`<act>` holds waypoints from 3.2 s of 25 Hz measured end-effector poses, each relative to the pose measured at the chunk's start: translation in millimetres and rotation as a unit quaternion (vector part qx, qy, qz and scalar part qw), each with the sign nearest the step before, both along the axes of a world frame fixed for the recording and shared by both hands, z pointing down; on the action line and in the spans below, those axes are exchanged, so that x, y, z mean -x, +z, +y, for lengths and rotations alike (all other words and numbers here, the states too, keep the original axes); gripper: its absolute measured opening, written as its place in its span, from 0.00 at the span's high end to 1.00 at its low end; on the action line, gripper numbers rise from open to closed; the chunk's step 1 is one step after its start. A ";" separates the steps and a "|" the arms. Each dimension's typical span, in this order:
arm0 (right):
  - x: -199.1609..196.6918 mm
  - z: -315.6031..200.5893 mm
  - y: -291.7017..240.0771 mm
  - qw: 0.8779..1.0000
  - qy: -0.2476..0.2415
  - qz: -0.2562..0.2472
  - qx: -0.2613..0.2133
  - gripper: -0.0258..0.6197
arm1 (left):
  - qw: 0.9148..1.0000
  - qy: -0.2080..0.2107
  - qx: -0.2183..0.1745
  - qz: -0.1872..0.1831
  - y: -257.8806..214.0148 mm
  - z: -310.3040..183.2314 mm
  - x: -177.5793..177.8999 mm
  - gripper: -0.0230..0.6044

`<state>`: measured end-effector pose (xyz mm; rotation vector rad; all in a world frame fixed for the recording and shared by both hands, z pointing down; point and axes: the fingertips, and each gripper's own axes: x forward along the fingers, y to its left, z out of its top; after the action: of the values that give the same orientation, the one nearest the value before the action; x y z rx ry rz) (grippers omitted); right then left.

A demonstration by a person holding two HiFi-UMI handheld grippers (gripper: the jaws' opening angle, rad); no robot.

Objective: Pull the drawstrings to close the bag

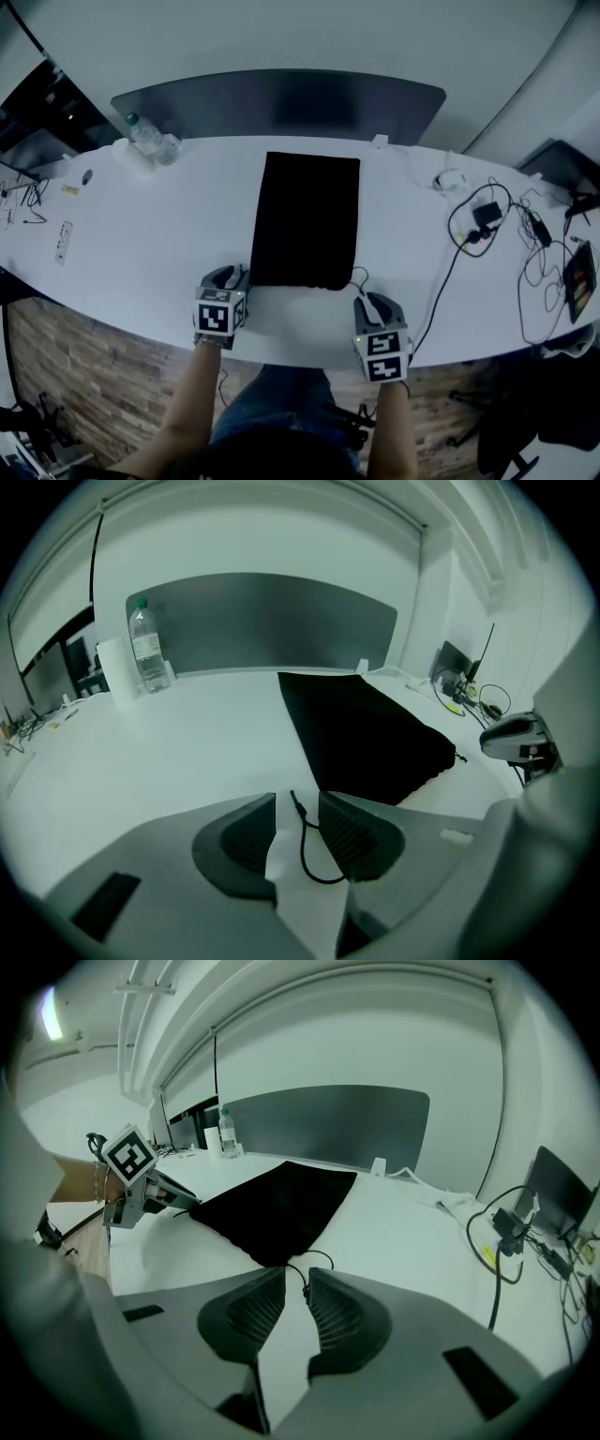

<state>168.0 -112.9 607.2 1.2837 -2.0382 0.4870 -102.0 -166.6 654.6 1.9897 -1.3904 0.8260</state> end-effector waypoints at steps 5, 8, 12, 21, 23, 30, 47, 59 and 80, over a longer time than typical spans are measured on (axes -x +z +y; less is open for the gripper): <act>-3.3 0.2 17.2 1.000 -0.002 0.013 0.028 0.82 | 1.000 0.004 0.007 -0.021 4.5 -3.1 1.2 0.75; -1.8 -1.7 29.0 0.999 -0.009 0.024 0.048 0.80 | 0.999 0.028 0.011 -0.032 4.7 -1.6 -4.6 0.81; -5.6 -9.7 44.4 0.997 -0.004 0.043 0.059 0.79 | 0.998 0.045 0.008 -0.042 5.3 -1.0 -11.2 0.93; 2.6 -7.5 50.4 0.995 -0.030 0.051 0.082 0.95 | 0.998 0.052 0.012 -0.026 6.0 -1.2 -12.6 0.94; 2.5 -7.0 50.2 0.994 -0.031 0.064 0.078 0.95 | 0.998 0.053 0.016 -0.017 5.1 -1.0 -13.0 0.94; -2.6 -14.4 27.9 0.996 -0.028 0.077 0.042 0.95 | 0.999 0.047 -0.020 -0.004 -22.3 -6.6 -8.3 0.94; -16.9 -48.2 -51.2 0.994 -0.009 0.096 -0.057 0.95 | 0.990 0.036 -0.133 0.001 -110.9 -44.9 3.8 0.94; -47.5 -70.1 -93.6 0.987 0.040 0.114 -0.105 0.95 | 0.982 0.015 -0.189 0.003 -151.8 -72.1 20.5 0.94; -87.4 -104.0 -150.7 0.973 0.099 0.113 -0.176 0.95 | 0.968 -0.005 -0.251 -0.005 -198.1 -107.9 43.4 0.94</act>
<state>255.4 -216.9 456.5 1.6820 -1.8665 0.0575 -145.4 -274.5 456.4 2.3442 -1.7446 0.5086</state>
